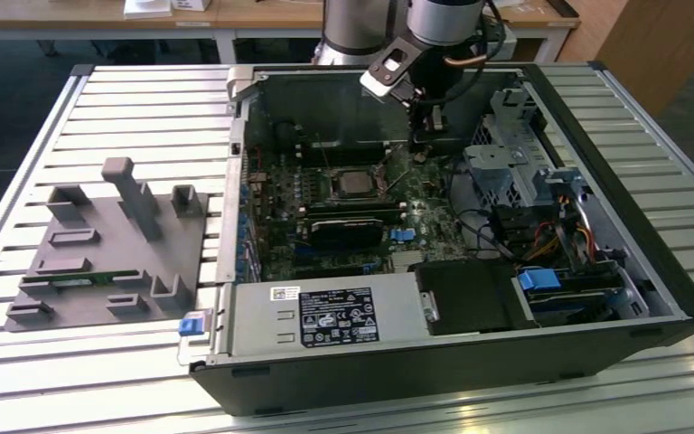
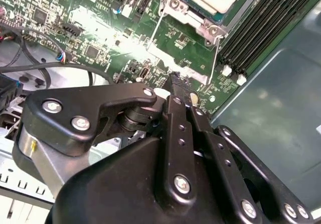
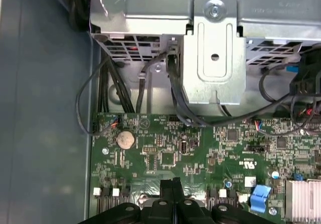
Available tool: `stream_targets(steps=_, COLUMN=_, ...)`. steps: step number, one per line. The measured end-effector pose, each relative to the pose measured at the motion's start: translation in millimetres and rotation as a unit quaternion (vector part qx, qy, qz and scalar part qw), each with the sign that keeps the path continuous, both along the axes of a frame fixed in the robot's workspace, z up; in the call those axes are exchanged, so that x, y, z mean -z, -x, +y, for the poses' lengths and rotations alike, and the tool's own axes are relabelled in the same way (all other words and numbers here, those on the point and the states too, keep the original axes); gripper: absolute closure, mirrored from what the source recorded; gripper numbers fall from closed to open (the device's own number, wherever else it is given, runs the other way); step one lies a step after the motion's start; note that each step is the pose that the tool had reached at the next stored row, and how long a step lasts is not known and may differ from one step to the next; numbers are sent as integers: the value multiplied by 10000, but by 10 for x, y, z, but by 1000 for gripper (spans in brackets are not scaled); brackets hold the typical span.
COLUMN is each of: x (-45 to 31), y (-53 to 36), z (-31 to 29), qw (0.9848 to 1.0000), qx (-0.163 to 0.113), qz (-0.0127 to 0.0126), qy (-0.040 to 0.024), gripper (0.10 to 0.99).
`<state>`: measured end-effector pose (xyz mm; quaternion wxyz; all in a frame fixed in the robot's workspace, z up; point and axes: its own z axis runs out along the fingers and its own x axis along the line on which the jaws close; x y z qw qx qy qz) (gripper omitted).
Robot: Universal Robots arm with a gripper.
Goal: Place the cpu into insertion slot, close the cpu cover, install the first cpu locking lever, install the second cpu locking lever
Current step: 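Close the cpu cover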
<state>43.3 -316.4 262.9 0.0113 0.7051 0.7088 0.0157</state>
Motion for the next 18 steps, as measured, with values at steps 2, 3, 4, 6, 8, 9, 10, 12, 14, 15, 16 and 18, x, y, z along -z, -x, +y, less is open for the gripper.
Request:
stream_targets(steps=2, x=4, y=-15, z=1, qw=10000, qx=0, qz=4, qy=1, gripper=980)
stream_targets(steps=3, x=5, y=-20, z=2, qw=10000, qx=0, qz=5, qy=1, gripper=980)
stream_targets(steps=4, x=7, y=-24, z=3, qw=10000, qx=0, qz=7, qy=1, gripper=980)
stream_targets(steps=6, x=13, y=-36, z=4, qw=10000, qx=0, qz=11, qy=-1, gripper=980)
stream_targets(steps=8, x=22, y=-51, z=5, qw=10000, qx=0, qz=19, qy=0, gripper=980)
stream_targets(steps=9, x=29, y=-58, z=7, qw=10000, qx=0, qz=25, qy=0, gripper=980)
stream_targets(steps=10, x=37, y=-65, z=8, qw=10000, qx=0, qz=31, qy=0, gripper=980)
stream_targets(steps=12, x=56, y=-75, z=12, qw=10000, qx=0, qz=46, qy=0, gripper=980)
stream_targets(steps=14, x=78, y=-79, z=15, qw=10000, qx=0, qz=61, qy=0, gripper=980)
stream_targets(steps=15, x=89, y=-79, z=15, qw=10000, qx=0, qz=67, qy=0, gripper=980)
stream_targets(steps=16, x=101, y=-79, z=16, qw=10000, qx=0, qz=73, qy=0, gripper=980)
stream_targets(steps=18, x=118, y=-79, z=16, qw=10000, qx=1, qz=77, qy=0, gripper=980)
